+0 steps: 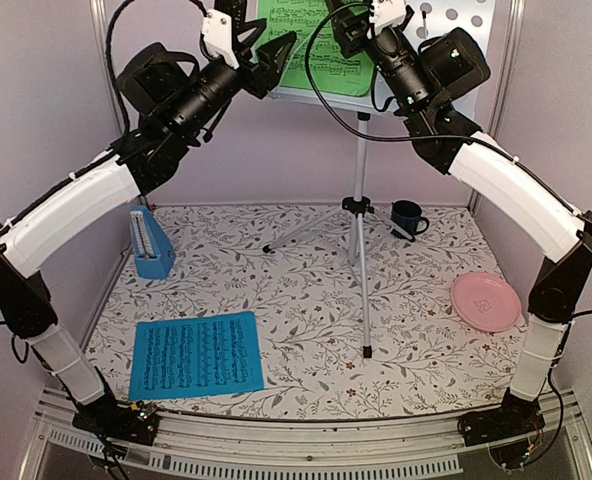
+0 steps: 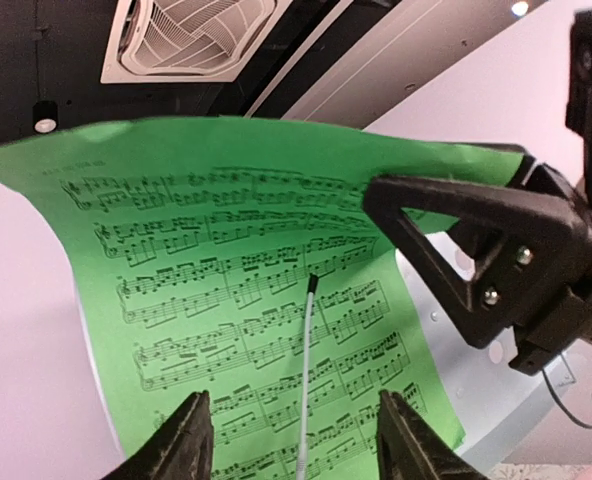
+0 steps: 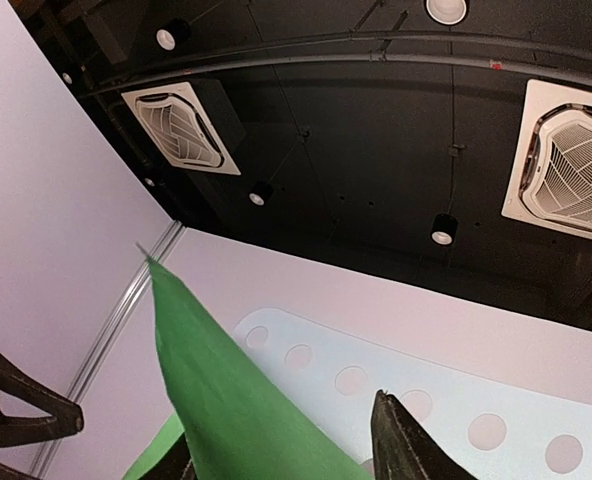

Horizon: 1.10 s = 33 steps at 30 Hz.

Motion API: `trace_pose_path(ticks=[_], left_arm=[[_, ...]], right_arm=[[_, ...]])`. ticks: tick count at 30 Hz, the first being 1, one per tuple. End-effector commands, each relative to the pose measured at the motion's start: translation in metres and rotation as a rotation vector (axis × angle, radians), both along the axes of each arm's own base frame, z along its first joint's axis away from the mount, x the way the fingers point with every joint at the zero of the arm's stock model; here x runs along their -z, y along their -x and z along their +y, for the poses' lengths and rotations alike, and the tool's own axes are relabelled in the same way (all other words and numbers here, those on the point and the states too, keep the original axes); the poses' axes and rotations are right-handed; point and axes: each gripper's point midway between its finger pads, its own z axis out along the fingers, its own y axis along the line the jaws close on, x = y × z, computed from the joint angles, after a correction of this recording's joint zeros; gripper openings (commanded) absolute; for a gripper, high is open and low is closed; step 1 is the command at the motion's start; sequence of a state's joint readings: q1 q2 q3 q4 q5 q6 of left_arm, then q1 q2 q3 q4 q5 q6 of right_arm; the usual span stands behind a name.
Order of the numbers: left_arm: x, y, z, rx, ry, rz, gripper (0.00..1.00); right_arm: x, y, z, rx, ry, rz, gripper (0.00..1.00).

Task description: Set up the instrument practice props

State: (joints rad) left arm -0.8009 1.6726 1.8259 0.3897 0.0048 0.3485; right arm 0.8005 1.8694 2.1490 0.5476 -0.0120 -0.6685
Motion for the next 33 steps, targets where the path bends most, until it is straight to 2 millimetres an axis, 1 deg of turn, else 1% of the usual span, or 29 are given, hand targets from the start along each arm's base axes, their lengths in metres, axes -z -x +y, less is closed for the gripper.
trace_pose_path(ticks=[1, 5, 8, 11, 15, 16, 19, 22, 25, 29, 32, 33], left_arm=[[-0.003, -0.02, 0.038, -0.045, 0.08, 0.143, 0.59], [0.005, -0.056, 0.069, -0.042, 0.107, 0.252, 0.64], [0.013, -0.07, 0.079, 0.01, 0.098, 0.309, 0.67], [0.02, -0.076, 0.082, 0.055, 0.081, 0.327, 0.66], [0.027, -0.083, 0.075, 0.084, 0.047, 0.348, 0.67], [0.028, -0.083, 0.072, 0.105, 0.034, 0.349, 0.68], [0.03, -0.083, 0.062, 0.159, 0.027, 0.345, 0.78], [0.031, -0.089, 0.058, 0.174, 0.037, 0.355, 0.81], [0.035, -0.1, 0.052, 0.179, 0.043, 0.371, 0.81], [0.039, -0.112, 0.047, 0.167, 0.037, 0.392, 0.77], [0.039, -0.117, 0.045, 0.165, 0.032, 0.398, 0.73], [0.04, -0.118, 0.045, 0.161, 0.031, 0.4, 0.7]], right_arm=[[-0.025, 0.01, -0.033, 0.044, -0.102, -0.018, 0.51], [-0.028, 0.007, -0.042, 0.049, -0.128, -0.013, 0.52], [-0.027, 0.006, -0.042, 0.047, -0.124, -0.013, 0.51], [-0.025, 0.004, -0.041, 0.049, -0.12, -0.011, 0.51], [-0.028, 0.0, -0.05, 0.06, -0.153, -0.013, 0.51], [-0.029, -0.001, -0.052, 0.056, -0.167, -0.013, 0.51], [-0.031, -0.003, -0.057, 0.061, -0.196, -0.014, 0.53], [-0.031, -0.006, -0.061, 0.071, -0.22, -0.017, 0.56], [-0.028, -0.01, -0.061, 0.073, -0.227, -0.013, 0.58], [-0.026, -0.016, -0.062, 0.079, -0.233, -0.004, 0.59], [-0.023, -0.019, -0.062, 0.076, -0.232, 0.003, 0.52], [-0.023, -0.019, -0.062, 0.075, -0.233, 0.004, 0.51]])
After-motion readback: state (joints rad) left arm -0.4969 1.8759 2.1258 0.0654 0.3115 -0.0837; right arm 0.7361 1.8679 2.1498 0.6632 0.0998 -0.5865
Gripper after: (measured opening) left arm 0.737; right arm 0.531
